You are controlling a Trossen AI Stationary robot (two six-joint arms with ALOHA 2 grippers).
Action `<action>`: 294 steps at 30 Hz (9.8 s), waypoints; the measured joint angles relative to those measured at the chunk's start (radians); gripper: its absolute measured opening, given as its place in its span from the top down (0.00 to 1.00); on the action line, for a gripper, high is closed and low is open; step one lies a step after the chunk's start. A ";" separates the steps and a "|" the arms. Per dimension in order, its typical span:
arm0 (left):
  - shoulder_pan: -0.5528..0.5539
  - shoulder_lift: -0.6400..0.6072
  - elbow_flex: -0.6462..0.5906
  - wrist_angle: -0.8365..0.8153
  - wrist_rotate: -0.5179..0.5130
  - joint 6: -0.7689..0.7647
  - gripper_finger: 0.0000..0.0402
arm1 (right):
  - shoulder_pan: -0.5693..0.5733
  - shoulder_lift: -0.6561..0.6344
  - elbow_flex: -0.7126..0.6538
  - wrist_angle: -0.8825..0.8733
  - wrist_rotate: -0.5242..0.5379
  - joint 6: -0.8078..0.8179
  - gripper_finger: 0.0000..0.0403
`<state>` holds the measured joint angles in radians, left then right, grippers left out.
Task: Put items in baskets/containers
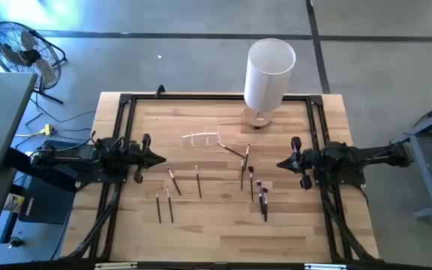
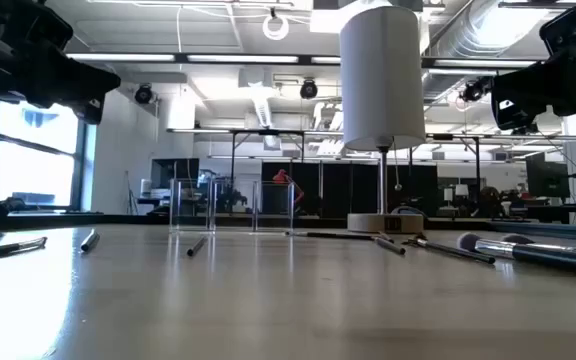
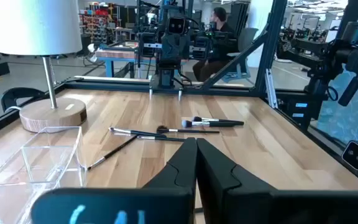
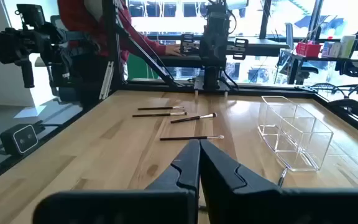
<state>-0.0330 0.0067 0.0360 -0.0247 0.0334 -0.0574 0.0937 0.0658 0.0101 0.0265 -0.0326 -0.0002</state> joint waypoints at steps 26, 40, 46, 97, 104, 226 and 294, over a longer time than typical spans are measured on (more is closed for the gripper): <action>0.000 0.000 0.000 0.000 0.000 0.000 1.00 | 0.000 0.000 0.000 0.000 0.000 0.000 0.98; 0.000 0.000 0.000 0.000 0.000 0.000 1.00 | 0.000 0.000 0.000 0.000 0.000 0.000 0.98; 0.000 0.000 0.000 0.000 0.000 0.000 1.00 | 0.000 0.000 0.000 0.000 0.000 0.000 0.98; 0.000 0.755 0.527 0.132 -0.379 0.051 1.00 | 0.000 0.000 0.000 0.000 0.000 0.000 0.98; -0.040 1.071 0.827 0.002 -0.501 -0.207 1.00 | 0.000 0.000 0.000 0.000 0.000 0.000 0.98; -0.026 1.918 1.344 -0.780 -0.332 -1.562 1.00 | 0.000 0.027 0.000 0.006 0.000 0.000 0.99; 0.262 1.531 1.064 -0.290 -0.677 -0.567 0.77 | 0.000 0.045 0.000 0.007 0.003 0.000 0.98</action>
<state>0.2295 1.5375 1.1000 -0.3150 -0.6433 -0.6247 0.0937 0.1112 0.0101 0.0334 -0.0299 -0.0004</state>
